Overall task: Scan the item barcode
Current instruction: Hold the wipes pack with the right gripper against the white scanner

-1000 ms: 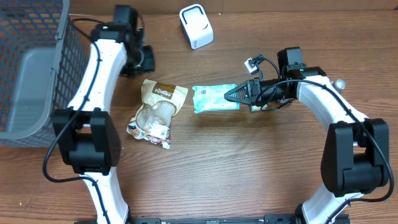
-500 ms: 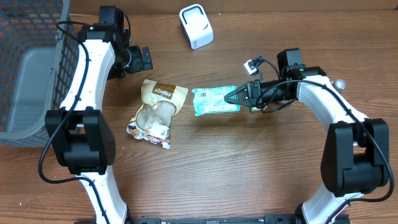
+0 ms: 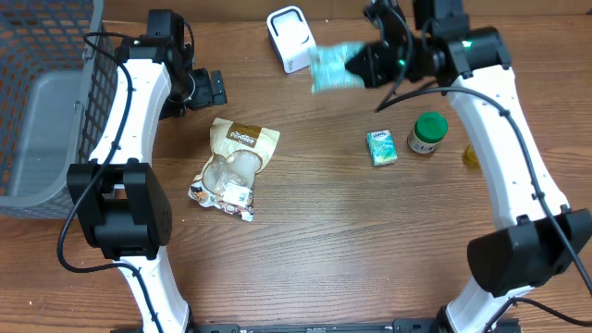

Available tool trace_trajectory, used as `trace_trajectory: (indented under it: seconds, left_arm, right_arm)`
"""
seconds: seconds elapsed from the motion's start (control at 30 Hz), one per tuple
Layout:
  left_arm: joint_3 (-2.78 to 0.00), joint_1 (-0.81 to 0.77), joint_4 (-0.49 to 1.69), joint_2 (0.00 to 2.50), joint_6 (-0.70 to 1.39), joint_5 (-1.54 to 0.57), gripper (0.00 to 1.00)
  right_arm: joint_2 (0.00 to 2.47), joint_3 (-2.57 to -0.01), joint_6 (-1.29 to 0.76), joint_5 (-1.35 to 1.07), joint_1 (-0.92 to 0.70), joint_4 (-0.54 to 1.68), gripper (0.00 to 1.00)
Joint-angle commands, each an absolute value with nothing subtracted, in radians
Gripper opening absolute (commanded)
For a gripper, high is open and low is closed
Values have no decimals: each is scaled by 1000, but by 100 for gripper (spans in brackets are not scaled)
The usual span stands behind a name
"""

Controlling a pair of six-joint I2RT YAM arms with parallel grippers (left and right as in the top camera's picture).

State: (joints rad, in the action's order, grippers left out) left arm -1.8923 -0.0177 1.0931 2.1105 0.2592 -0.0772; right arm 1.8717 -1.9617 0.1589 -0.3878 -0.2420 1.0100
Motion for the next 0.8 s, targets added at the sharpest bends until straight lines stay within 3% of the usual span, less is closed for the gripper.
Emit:
trace_trajectory:
  seconds: [0.0, 0.3, 0.77]
  left_arm:
    - [-1886, -21, 1095, 2100, 258, -71, 100]
    - [-1886, -21, 1095, 2100, 258, -71, 100]
    - [-1886, -21, 1095, 2100, 258, -71, 100]
  right_arm:
    - [1850, -1997, 326, -15, -329, 923, 4]
    - [1954, -1996, 601, 209, -436, 657, 4]
    - [2188, -1996, 780, 296, -439, 348, 4]
